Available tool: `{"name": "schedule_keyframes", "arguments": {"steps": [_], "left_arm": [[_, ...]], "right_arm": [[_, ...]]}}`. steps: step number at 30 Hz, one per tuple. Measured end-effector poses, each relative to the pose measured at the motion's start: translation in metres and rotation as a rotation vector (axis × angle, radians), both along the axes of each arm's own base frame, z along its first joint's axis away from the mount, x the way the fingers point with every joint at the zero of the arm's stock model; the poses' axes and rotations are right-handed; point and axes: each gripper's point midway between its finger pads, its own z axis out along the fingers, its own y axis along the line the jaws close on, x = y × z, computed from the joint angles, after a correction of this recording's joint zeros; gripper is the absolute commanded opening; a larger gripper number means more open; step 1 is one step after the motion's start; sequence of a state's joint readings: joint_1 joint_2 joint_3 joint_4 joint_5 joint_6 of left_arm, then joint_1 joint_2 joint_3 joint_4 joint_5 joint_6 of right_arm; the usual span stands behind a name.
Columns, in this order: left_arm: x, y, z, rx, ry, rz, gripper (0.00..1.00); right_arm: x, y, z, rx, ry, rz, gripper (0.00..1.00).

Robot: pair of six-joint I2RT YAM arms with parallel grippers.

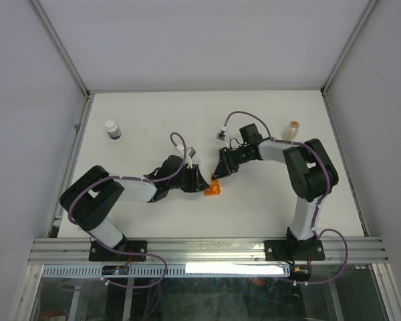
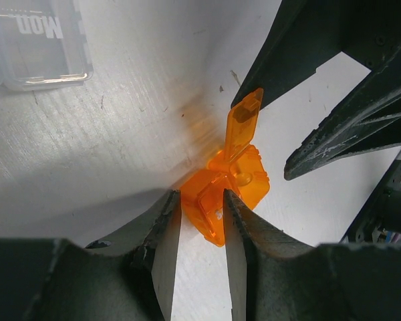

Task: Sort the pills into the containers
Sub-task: Close the pill container at the center of the board.

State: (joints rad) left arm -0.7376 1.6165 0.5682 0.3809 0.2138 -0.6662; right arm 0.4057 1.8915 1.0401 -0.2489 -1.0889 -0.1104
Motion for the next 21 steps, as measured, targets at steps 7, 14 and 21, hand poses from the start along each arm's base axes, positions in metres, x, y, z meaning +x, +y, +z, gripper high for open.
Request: {"name": "schedule_keyframes", "arguments": {"steps": [7, 14, 21], "left_arm": [[0.0, 0.0, 0.0, 0.004, 0.004, 0.0, 0.3], [0.001, 0.0, 0.0, 0.007, 0.007, 0.0, 0.3], [0.001, 0.0, 0.0, 0.007, 0.008, 0.0, 0.3]], "right_arm": [[-0.001, 0.0, 0.0, 0.002, -0.009, 0.008, 0.48], [-0.003, -0.001, 0.003, 0.012, -0.019, 0.02, 0.48], [-0.005, -0.002, 0.01, 0.023, -0.041, 0.035, 0.48]]}}
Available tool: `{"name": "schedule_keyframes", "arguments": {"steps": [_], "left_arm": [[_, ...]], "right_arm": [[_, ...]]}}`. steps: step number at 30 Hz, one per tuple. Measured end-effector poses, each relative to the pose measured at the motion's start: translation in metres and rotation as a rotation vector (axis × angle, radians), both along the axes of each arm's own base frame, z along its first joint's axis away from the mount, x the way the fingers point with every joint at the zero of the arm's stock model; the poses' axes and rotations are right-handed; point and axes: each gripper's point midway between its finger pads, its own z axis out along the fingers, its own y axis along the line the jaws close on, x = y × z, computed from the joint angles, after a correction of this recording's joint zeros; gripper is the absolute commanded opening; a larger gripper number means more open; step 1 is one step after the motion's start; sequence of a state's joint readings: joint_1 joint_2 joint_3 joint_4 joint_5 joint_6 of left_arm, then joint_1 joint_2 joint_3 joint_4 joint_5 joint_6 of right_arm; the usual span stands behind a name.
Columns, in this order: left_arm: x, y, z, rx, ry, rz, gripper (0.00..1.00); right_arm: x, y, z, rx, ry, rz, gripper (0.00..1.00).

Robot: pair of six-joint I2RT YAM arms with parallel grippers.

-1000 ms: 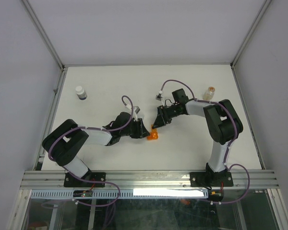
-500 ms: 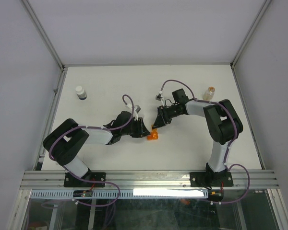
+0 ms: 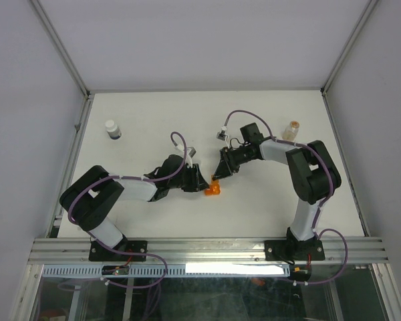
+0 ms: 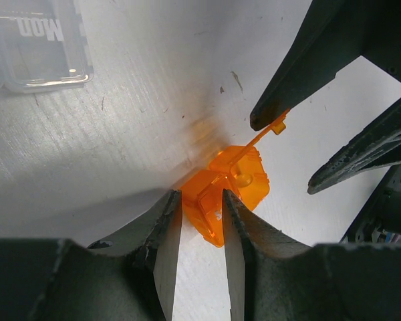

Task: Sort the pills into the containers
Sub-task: Close the pill container at the center of the board.

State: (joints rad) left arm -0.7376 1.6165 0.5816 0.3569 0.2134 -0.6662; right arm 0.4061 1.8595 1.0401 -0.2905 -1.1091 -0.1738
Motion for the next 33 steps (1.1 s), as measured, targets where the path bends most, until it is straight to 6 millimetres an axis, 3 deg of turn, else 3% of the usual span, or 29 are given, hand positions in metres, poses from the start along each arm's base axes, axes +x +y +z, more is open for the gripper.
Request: {"name": "schedule_keyframes", "arguments": {"steps": [33], "left_arm": [[0.0, 0.0, 0.0, 0.003, 0.004, -0.001, 0.3]], "right_arm": [[-0.023, -0.005, 0.009, 0.009, -0.047, 0.096, 0.49]]}}
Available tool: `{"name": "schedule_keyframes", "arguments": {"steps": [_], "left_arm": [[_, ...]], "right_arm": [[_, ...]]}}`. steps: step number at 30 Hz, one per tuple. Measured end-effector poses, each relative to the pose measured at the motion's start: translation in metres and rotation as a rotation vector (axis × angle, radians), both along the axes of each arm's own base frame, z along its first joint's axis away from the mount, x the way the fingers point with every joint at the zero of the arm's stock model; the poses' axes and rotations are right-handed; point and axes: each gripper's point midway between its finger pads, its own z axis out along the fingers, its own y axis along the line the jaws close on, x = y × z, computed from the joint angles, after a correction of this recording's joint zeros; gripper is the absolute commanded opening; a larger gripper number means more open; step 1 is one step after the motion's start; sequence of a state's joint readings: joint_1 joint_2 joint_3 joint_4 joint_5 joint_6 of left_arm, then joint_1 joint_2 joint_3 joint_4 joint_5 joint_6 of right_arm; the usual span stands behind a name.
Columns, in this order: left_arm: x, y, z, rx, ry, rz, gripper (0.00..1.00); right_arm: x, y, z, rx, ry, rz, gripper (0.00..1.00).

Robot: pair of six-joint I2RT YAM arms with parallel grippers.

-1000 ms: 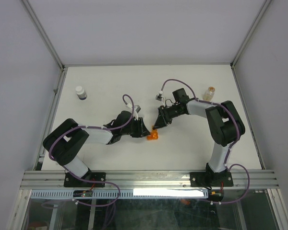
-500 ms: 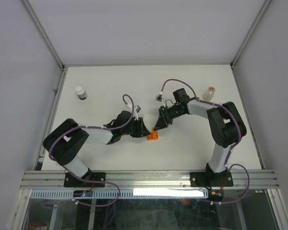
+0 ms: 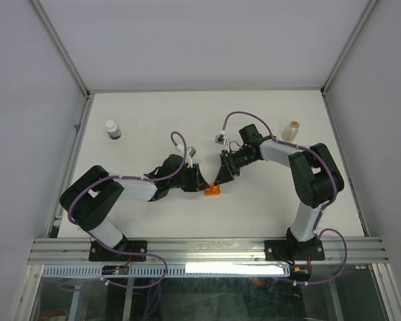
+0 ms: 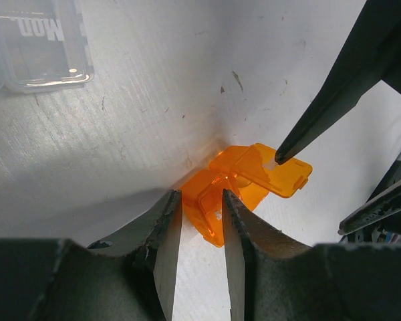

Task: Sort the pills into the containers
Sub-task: Close the pill container at the center of the board.

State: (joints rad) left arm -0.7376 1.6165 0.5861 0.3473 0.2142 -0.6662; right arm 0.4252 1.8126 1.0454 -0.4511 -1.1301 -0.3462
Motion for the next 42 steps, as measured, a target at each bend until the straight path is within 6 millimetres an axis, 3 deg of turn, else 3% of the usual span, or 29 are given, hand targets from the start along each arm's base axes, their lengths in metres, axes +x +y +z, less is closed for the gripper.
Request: {"name": "schedule_keyframes", "arguments": {"steps": [14, 31, 42], "left_arm": [[0.0, 0.0, 0.0, 0.0, 0.0, 0.0, 0.3], [0.0, 0.0, 0.0, 0.001, 0.002, 0.0, 0.3], [-0.002, 0.001, 0.0, 0.004, 0.007, 0.0, 0.3]], "right_arm": [[-0.008, 0.003, -0.008, -0.063, -0.027, 0.033, 0.27], [-0.007, 0.002, -0.022, -0.177, -0.095, 0.027, 0.09], [-0.007, 0.002, -0.033, -0.265, -0.169, 0.038, 0.06]]}}
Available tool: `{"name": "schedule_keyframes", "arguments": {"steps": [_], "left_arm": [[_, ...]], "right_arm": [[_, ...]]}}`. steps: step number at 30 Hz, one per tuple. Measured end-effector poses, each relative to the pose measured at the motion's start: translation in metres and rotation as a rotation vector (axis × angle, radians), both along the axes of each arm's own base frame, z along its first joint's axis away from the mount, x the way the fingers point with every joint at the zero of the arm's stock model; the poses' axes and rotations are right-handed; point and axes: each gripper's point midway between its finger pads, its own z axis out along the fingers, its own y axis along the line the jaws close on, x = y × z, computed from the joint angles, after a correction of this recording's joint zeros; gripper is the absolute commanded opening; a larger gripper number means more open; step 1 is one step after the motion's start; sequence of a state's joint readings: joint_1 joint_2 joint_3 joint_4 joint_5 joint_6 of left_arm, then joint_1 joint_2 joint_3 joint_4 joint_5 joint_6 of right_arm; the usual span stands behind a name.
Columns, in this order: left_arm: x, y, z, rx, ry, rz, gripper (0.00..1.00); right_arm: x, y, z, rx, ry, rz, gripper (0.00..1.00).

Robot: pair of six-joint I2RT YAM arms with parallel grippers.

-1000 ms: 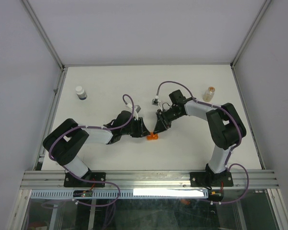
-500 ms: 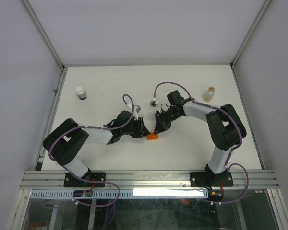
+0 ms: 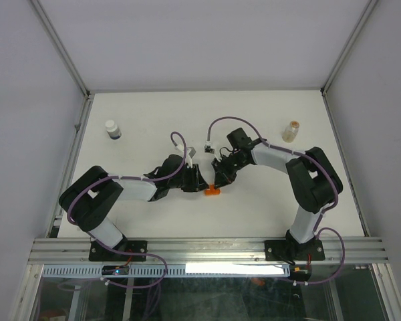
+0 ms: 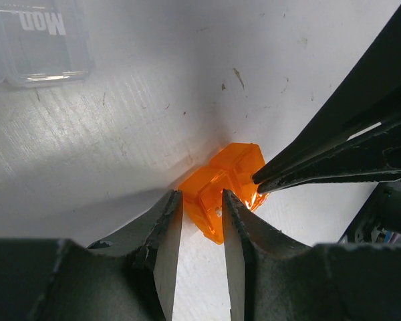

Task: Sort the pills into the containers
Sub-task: Close the pill container at the center of the board.

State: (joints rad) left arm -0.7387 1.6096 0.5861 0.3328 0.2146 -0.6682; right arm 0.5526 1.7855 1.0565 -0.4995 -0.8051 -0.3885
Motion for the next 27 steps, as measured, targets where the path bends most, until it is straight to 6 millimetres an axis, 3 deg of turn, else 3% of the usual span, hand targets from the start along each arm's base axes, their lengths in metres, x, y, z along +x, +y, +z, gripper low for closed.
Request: {"name": "schedule_keyframes", "arguments": {"steps": [27], "left_arm": [[-0.0078, -0.0013, 0.0003, -0.004, 0.034, -0.006, 0.29]], "right_arm": [[0.0049, -0.0002, 0.0054, -0.039, -0.1, 0.013, 0.07]]}}
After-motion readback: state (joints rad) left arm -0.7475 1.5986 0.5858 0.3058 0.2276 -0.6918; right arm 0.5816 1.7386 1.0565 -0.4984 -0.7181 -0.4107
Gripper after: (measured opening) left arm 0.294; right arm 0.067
